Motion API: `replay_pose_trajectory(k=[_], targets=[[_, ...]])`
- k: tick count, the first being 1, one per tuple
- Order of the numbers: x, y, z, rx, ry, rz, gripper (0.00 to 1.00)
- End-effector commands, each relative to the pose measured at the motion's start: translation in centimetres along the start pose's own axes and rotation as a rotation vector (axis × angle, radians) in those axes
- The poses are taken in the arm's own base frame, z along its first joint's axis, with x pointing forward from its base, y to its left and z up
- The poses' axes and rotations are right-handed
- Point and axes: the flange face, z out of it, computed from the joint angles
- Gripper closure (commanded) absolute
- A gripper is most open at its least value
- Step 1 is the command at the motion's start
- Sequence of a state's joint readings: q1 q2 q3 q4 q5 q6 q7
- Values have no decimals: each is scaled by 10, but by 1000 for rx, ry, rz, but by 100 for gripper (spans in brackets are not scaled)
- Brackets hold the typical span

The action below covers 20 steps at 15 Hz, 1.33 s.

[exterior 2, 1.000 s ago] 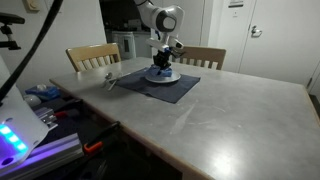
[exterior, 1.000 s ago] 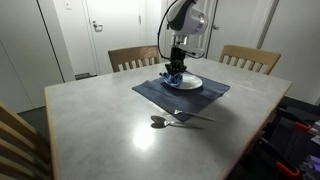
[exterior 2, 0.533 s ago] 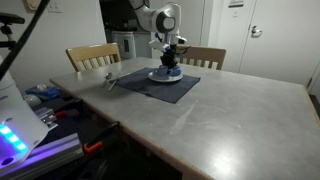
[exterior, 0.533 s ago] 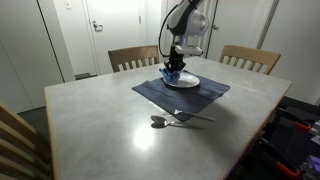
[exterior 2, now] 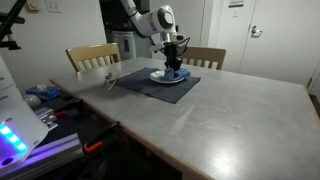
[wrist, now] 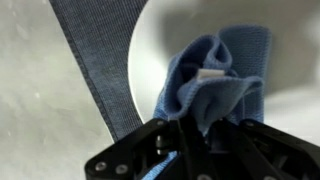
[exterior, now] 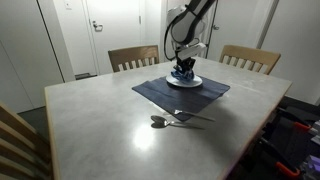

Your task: Use the blue cloth to wipe the plate

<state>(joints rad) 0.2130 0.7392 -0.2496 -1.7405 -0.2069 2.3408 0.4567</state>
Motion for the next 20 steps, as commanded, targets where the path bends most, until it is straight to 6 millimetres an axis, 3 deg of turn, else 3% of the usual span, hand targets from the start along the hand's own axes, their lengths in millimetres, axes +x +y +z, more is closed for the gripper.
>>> replay_pose_trajectory(k=[1,13,16,20], targets=[[-12,2,11,-129,-86,-70,97],[-34,-19,0,69,-301,-568,97],[-40,-23,-3,155,-372,-624,97],[-35,-29,-5,333,-320,-566,97]])
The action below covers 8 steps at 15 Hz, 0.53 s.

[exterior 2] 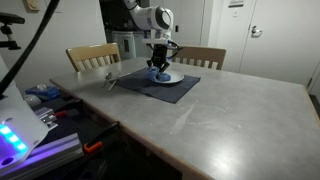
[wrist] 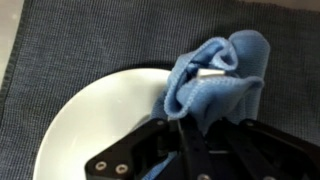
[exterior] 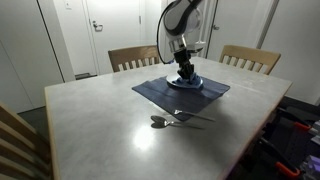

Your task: Use the blue cloth to wipe the plate

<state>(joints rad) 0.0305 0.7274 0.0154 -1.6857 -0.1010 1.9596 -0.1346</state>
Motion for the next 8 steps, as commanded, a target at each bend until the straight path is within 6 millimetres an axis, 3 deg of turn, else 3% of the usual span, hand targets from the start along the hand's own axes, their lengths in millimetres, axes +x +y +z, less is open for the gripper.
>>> replay_pose_trajectory(k=[1,8], targets=[[4,0,-5,165,90,4,97],[18,12,-14,384,328,142,97]])
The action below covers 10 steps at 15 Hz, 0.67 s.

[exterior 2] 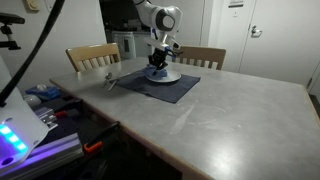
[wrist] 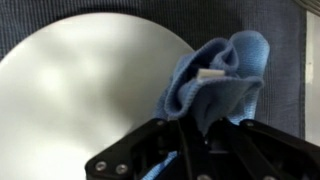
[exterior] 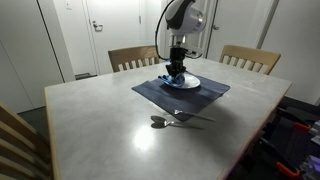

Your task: Use the blue cloth to wipe the plate

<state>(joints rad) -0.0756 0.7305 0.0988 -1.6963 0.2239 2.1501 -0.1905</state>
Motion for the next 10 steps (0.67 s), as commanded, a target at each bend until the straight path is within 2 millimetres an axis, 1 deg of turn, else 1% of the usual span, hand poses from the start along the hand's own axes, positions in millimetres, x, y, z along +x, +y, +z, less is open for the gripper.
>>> replay_pose_trajectory(k=[1,3,7,8,10], targets=[[4,6,-3,72,134,32,97],[8,10,-6,50,227,65,97],[14,18,-15,-71,425,127,97],[13,22,-17,-120,445,157,97],[8,29,-19,-223,430,204,97]])
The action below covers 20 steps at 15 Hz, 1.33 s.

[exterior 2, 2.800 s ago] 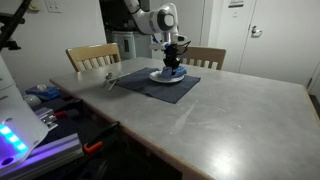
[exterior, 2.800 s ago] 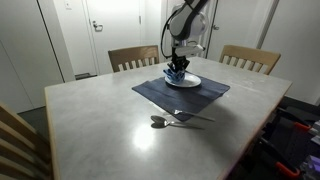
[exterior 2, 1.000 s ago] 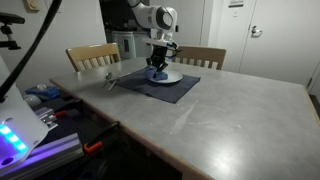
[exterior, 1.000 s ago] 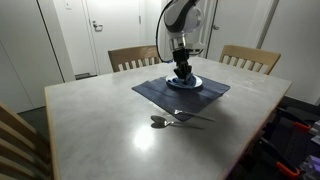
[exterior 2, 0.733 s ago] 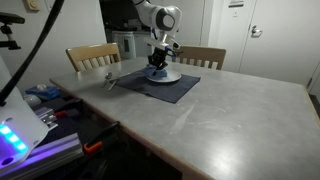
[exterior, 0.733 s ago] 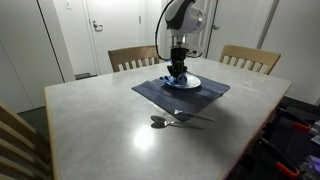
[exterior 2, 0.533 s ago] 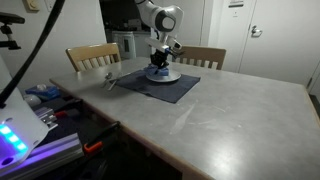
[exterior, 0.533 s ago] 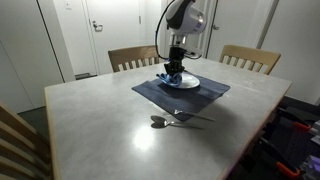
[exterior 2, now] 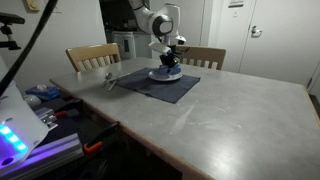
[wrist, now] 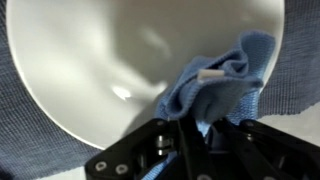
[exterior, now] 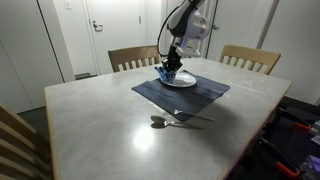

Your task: Use the blue cloth to wipe the plate

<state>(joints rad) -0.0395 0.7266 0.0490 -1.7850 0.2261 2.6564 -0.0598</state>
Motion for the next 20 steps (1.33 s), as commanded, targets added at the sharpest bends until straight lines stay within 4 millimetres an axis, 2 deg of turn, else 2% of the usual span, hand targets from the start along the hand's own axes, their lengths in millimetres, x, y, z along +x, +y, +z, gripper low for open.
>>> replay_pose_trajectory(k=[1,4,7,15,18,20], targets=[[-10,12,-7,-186,15,42,97],[-16,18,-9,-357,-29,48,97],[-28,13,-5,-458,-152,-19,97],[-51,-20,-9,-324,-386,-344,97],[-52,-28,-13,-217,-411,-415,97],[-50,-29,-16,-145,-375,-394,97]])
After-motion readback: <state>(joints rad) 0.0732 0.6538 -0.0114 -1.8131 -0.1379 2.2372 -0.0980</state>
